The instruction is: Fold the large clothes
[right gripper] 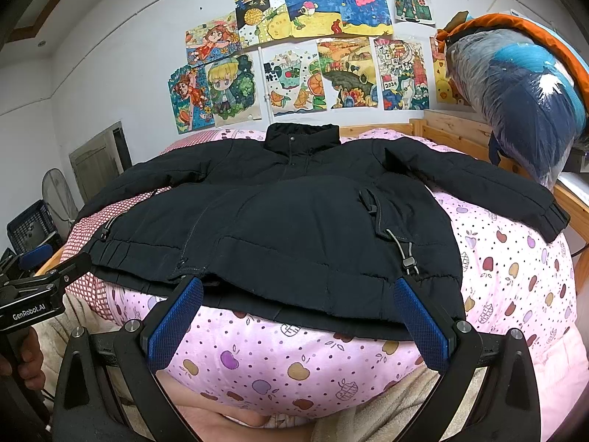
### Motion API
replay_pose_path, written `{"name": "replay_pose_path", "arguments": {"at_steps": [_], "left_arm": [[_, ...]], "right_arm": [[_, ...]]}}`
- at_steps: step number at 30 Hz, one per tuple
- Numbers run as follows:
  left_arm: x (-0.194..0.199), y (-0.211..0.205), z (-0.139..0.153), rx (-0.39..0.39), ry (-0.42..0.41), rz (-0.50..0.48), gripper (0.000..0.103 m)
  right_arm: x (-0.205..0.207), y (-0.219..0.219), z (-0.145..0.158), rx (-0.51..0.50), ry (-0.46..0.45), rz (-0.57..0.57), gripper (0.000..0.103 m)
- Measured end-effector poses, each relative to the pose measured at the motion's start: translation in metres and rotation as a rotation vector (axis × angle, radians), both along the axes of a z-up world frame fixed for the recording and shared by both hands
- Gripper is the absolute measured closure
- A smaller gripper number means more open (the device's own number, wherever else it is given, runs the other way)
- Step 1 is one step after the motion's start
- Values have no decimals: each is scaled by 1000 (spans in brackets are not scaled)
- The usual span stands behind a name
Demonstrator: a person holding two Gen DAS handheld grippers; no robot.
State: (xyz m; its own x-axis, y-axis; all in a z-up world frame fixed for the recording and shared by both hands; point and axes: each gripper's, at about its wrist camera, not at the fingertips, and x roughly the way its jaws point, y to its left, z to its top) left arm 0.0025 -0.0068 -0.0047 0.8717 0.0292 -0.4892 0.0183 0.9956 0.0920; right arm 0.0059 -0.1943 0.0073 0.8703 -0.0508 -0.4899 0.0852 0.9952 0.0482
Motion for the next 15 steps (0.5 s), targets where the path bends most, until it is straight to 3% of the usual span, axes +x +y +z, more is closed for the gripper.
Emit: {"name": "replay_pose_path", "arguments": {"at_steps": [9,15], "left_arm": [[5,-3,7,38,1,-20,0],[40,-3,43,83,13,-148,0]], "right_arm": [[1,0,-3,-10,18,-3,1],[14,-18,5,25,74,-32,1]]}}
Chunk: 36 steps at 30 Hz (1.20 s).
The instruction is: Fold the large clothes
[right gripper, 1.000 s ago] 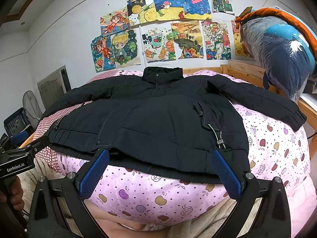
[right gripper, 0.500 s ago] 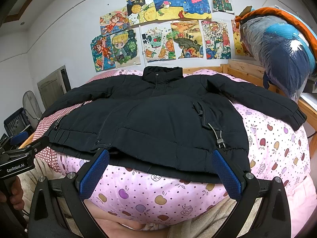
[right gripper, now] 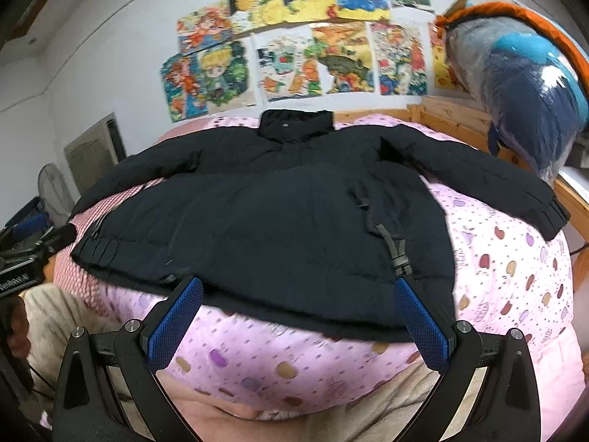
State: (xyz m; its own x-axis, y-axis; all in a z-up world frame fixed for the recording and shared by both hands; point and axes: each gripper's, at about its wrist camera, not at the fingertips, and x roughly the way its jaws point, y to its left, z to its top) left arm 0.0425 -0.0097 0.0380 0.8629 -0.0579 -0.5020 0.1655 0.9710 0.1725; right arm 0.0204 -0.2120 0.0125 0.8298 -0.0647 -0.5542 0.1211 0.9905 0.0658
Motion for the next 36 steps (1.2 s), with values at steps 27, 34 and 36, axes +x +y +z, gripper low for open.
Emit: {"name": "replay_pose_path", "arguments": {"at_steps": [27,34,36], "left_arm": [[274,-209,33,121,122,-374,0],[325,-284,-28,69,229,-429,0],[339,-293,-45,80,264,-415,0]], "right_arm": [[59,-257,-30,437,-102,-821,1],[45,-286,-73,639,-214,-955,1],[49,-290,-78,622,-222,-964,1]]}}
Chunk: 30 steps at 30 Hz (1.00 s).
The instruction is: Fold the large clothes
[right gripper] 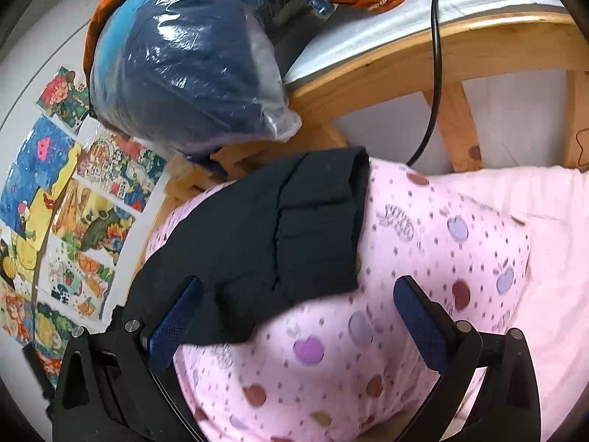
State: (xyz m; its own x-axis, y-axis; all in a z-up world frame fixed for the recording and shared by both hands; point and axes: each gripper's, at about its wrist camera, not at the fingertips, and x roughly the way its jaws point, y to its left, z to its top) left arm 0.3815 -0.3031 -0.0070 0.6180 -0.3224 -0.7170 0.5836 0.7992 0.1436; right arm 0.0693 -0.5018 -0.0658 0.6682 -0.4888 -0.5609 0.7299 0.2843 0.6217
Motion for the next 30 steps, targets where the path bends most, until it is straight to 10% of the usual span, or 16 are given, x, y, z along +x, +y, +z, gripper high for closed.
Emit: {"name": "replay_pose_path", "arguments": {"at_steps": [12,19,30], "left_arm": [[53,-13,-89,20,370,29,0],[31,43,-27,-92,337,33,1],[-6,283,89,-439,210,220,1]], "right_arm": [[39,-3,20,-67,-121,22,53],[84,19,112,-276,-107,264,57],[199,170,221,-575,-116,796,57]]}}
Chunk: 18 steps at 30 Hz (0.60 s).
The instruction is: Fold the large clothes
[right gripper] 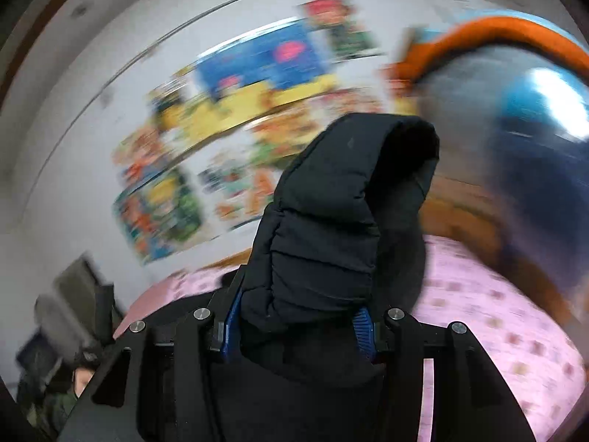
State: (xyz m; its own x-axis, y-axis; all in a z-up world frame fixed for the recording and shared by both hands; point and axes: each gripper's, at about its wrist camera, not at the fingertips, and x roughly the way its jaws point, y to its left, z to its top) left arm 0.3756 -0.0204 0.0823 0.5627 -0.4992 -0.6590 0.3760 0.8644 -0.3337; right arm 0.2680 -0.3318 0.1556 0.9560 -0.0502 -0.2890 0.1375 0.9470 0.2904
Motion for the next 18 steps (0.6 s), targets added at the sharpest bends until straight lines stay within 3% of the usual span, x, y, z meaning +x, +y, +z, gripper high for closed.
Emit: {"name": "replay_pose_path", "arguments": {"at_steps": [5,8,9,10,12,14,17,18], "left_arm": [[-10,87,-24,-115,58,150,1],[-20,115,-44,-144,74,187,1],[-26,126,-51,-165,71,195,1],[-29,130,-59,-179,73,198,1],[-27,130,-71,-197,85,188,1],[-25,130,-84,-209,106,170,1],[-10,117,-96,-209,136,131,1],[-4,111,-97,-203,143,113,1]], "right_arm": [[53,92,-24,0,74,239,57],[79,123,-54,54,178,322,51],[90,131,-68,96,238,371,42],[102,139,-84,149,316,426,30],[114,149,-115,236,456,487,27],[113,160,-140,254,565,534,25],[92,163,-148,207,606,559,19],[86,162,-146,191,605,561,12]]}}
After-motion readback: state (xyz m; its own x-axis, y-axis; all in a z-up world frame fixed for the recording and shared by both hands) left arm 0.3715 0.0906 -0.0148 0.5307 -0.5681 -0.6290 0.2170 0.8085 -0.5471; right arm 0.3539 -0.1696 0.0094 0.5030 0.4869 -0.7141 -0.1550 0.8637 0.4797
